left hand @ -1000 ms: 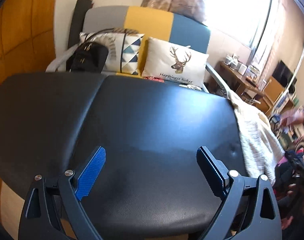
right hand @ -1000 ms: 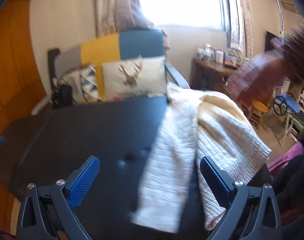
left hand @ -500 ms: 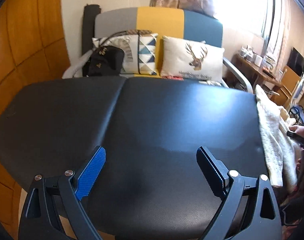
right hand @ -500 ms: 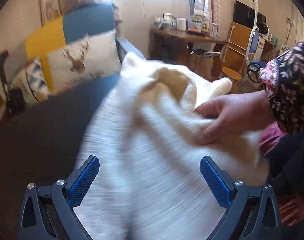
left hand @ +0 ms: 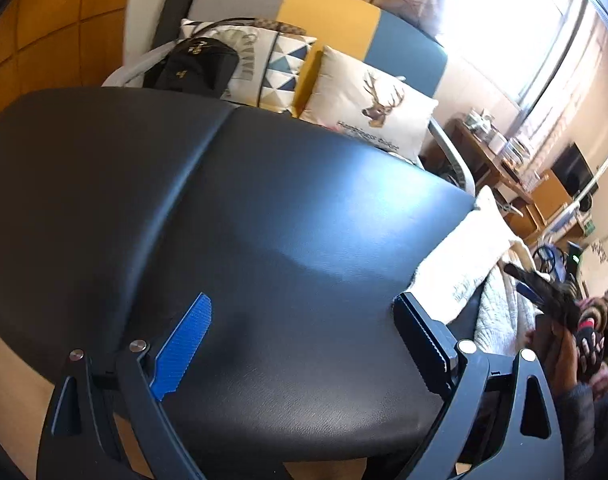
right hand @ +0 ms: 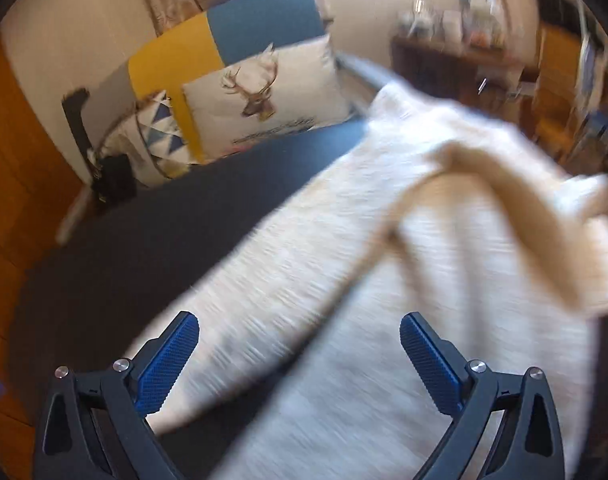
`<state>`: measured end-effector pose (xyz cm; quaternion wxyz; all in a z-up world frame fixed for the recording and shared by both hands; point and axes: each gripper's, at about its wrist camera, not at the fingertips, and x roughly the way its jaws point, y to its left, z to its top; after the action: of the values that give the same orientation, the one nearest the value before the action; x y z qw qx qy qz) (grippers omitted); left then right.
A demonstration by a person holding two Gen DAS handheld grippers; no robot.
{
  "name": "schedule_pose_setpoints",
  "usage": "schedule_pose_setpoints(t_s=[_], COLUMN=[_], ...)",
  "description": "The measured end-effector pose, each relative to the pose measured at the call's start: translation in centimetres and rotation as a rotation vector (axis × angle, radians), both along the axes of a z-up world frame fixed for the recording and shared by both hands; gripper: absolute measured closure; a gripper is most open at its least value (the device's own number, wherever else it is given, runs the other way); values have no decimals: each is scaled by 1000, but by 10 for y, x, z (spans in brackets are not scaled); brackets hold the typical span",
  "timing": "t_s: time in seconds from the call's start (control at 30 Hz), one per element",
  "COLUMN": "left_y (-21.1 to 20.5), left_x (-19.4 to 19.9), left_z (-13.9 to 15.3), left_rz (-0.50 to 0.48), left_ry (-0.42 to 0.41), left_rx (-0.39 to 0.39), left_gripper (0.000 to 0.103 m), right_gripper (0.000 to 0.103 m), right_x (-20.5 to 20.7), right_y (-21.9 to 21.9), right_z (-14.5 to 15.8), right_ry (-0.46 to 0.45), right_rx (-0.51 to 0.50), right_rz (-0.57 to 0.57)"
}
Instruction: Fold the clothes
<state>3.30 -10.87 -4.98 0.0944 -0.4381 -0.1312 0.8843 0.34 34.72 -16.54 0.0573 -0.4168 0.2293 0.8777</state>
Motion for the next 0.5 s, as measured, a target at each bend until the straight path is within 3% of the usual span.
schedule_pose_setpoints(t_s=[0.07,0.1,0.2,0.23,0.3,0.37,0.43,0.5], left_y=[-8,-13,-20,-20,-12,3,18,29], left_x=[2,1,-4,-5,-8,-8,-11,-18], left_z=[-1,-2,-3,-3,-1,4,8,10], left_rz=[17,22,35,36,32,28,1,-43], left_ry=[-9,-11,-2,6,23,56,85,91], left_rx=[24,38,15,-13,-98,-208,-246,-215], left_gripper=[8,8,8,8,8,8,8,8], right_gripper=[0,0,0,0,0,0,0,0], right_x=[-21,-23,-26,-26,-23,-16,-4,5], right_y=[-5,-11,-24,-31,-48,-65,-76,-85], right_z=[-17,-27,-33,-33,-31,-34,-35,-37], right_ry=[-60,-99,-103,-108,-141,-214,-213,-241], right_rx=[-37,10,39,89,302,425,495,585], right_rz=[8,-17,-24,-19,-15,9,36,74])
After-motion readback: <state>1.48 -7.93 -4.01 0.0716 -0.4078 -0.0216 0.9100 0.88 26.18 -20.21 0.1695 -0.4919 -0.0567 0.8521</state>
